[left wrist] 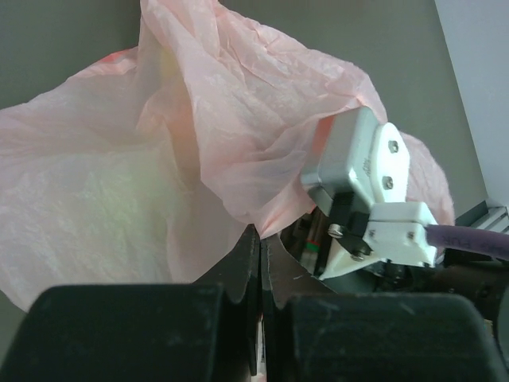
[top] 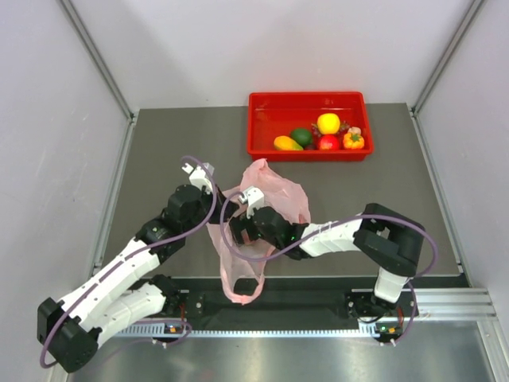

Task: Untie the knot of the plastic bag and take out the fruit

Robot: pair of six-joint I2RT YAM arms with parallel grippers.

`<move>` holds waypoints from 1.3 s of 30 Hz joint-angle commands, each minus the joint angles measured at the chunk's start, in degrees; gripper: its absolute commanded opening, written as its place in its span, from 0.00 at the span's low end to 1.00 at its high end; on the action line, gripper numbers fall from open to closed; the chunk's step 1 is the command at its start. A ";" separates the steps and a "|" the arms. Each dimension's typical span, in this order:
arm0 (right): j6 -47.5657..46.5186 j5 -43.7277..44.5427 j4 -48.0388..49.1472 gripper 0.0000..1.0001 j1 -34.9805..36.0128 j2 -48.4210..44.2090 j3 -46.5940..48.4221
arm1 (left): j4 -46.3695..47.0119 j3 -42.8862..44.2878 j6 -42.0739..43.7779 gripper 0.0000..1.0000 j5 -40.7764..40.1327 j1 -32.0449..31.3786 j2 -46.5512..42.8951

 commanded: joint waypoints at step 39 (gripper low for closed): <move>1.38 -0.69 17.36 0.07 -5.36 2.14 -2.53 | 6.95 -5.79 -4.77 0.00 4.04 0.06 -4.54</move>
